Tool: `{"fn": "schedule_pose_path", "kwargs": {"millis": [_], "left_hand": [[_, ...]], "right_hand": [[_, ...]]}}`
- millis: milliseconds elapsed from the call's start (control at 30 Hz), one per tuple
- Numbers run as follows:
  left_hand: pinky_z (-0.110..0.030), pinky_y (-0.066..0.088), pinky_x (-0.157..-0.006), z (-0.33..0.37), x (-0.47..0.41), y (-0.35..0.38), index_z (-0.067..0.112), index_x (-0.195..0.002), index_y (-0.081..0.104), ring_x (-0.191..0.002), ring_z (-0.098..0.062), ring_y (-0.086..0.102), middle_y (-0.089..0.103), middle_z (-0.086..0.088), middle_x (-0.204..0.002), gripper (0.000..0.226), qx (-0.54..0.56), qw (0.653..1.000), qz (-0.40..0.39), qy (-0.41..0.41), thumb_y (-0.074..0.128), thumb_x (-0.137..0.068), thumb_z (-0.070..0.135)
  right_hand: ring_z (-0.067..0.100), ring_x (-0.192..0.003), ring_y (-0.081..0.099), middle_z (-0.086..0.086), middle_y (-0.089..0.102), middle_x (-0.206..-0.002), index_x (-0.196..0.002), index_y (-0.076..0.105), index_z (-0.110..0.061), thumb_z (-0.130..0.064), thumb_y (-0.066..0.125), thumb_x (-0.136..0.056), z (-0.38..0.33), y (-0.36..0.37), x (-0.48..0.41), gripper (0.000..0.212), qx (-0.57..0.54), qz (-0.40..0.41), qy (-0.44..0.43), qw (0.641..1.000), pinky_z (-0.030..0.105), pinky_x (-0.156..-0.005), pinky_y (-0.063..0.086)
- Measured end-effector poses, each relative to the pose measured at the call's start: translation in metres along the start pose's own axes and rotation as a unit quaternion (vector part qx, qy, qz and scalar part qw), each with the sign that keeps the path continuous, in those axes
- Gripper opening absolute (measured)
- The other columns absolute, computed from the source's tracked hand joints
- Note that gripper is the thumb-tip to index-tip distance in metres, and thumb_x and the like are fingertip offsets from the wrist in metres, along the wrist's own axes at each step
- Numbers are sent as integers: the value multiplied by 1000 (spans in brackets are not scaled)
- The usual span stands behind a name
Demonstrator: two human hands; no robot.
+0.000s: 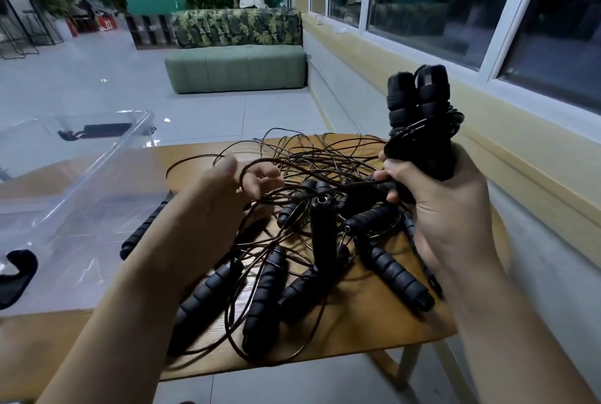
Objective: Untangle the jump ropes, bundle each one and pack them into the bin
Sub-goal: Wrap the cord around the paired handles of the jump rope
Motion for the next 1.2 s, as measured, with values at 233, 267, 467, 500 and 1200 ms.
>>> {"fn": "schedule_pose_path", "kwargs": {"millis": [233,267,467,500,1200], "left_hand": [[-33,57,-89,0,11,8,16,-133,67,-106,-29,66,63,-19,-130,52,-113,990,-84,-2,84,-84,16],[-30,57,-81,2,12,9,16,-134,67,-99,-29,67,63,-19,-131,52,-110,990,-85,-9,84,-86,26],[-37,56,-84,9,7,13,35,-121,68,-97,-14,69,71,8,-119,47,-307,948,78,20,85,-80,49],[-41,57,-86,11,8,14,38,-121,68,-100,-14,67,68,10,-118,49,-348,932,89,40,89,-78,48],[-29,50,-73,24,24,75,39,-100,76,-87,-2,61,65,19,-90,29,-614,781,-4,115,59,-92,61]], "right_hand": [[29,-83,76,24,76,-105,-123,61,10,-1,78,-91,-3,0,-1,37,-39,21,6,999,29,-60,50],[29,-83,76,24,76,-105,-123,60,10,-1,78,-92,-4,0,-1,38,-41,21,4,999,29,-61,50],[30,-84,76,24,75,-104,-121,59,9,1,77,-92,0,6,6,36,-50,23,-3,998,31,-61,51],[30,-84,76,23,76,-103,-121,59,8,1,78,-92,1,7,7,35,-52,24,-2,998,31,-61,51],[29,-89,78,3,77,-99,-110,61,-24,-21,89,-86,10,37,51,38,139,-16,-61,988,52,-74,63]]}}
Point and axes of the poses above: each hand's wrist, its own x-axis away from the middle knuckle, its own y-axis out of the palm, z = x × y, the point moved 1 cm from there along -x, towards the middle knuckle
